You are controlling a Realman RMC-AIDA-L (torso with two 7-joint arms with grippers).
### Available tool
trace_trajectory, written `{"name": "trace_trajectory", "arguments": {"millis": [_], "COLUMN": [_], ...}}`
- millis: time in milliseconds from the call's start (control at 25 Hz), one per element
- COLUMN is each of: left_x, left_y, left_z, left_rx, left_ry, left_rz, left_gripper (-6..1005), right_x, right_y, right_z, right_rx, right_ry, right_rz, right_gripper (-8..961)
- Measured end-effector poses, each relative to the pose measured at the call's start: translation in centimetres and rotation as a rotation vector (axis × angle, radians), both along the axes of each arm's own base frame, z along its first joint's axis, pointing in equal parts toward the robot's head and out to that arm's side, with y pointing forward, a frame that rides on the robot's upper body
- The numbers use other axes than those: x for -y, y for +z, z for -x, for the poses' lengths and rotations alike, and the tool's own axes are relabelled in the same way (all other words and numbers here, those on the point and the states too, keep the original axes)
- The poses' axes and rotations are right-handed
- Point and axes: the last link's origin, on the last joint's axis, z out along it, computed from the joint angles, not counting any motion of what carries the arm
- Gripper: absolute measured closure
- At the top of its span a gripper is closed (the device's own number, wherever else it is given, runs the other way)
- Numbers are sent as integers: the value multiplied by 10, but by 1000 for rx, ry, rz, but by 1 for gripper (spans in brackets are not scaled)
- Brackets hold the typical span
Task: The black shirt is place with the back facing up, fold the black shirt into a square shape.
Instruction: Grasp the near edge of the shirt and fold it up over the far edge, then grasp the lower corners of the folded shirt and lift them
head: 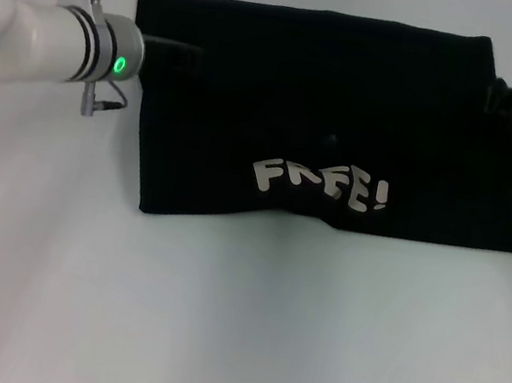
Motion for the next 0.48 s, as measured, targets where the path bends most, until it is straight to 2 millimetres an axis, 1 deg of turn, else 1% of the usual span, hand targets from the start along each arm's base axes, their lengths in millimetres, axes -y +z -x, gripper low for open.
{"name": "trace_trajectory", "arguments": {"millis": [80, 120, 200, 280, 320, 400, 480], "left_x": [2, 6, 11, 19, 23, 36, 51], "left_y": [7, 14, 29, 48, 54, 67, 75], "left_z": [-4, -5, -4, 4, 7, 20, 34], "left_rx": [84, 155, 250, 342, 372, 456, 504], "left_ry": [31, 68, 137, 220, 241, 259, 239], "left_rz": [36, 79, 144, 218, 243, 285, 317], "left_gripper": [875, 874, 793, 713, 672, 584, 487], "right_x": [0, 0, 3, 6, 7, 10, 13], "right_y": [8, 13, 23, 33, 38, 45, 48], "right_z": [10, 15, 26, 34, 37, 42, 46], "right_rx": [-62, -91, -157, -204, -224, -256, -278], "right_ry": [-3, -2, -3, -8, -12, -15, -15], "right_rz": [37, 55, 91, 114, 127, 154, 181], "right_gripper": [760, 713, 625, 543, 501, 419, 384]}}
